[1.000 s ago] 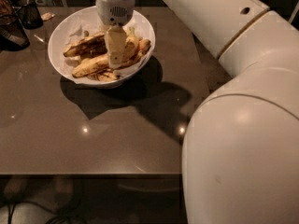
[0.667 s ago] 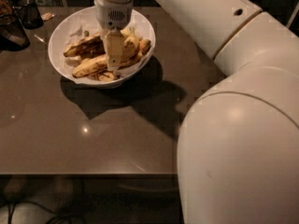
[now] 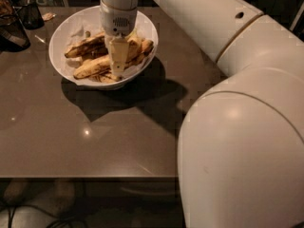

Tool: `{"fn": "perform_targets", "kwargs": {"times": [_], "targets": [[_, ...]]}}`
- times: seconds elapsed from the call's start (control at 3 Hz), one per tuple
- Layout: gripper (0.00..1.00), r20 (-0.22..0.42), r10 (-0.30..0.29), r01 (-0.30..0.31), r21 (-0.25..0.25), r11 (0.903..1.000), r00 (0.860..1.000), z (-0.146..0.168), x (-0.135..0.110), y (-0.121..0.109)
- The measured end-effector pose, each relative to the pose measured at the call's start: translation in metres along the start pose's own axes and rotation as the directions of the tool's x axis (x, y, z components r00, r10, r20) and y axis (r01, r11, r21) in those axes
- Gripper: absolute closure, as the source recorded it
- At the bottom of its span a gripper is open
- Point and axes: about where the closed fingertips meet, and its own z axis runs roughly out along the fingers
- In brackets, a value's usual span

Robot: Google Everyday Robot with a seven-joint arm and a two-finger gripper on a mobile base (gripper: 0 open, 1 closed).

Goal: Pick banana from white bowl

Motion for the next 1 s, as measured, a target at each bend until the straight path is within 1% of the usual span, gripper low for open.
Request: {"fn": "perform_targets", "kwargs": {"times": [0.33, 0.67, 1.0], "targets": [[0.33, -0.005, 0.003, -0.003, -0.013, 0.9999, 1.000, 0.0053, 0.0058, 0.0004], [0.52, -0.005, 0.003, -0.003, -0.013, 0.9999, 1.000, 0.0053, 0.0059, 0.0004], [0.75, -0.008, 0.009, -0.009, -0.005, 0.9999, 1.000, 0.0037, 0.0116, 0.0034]]}}
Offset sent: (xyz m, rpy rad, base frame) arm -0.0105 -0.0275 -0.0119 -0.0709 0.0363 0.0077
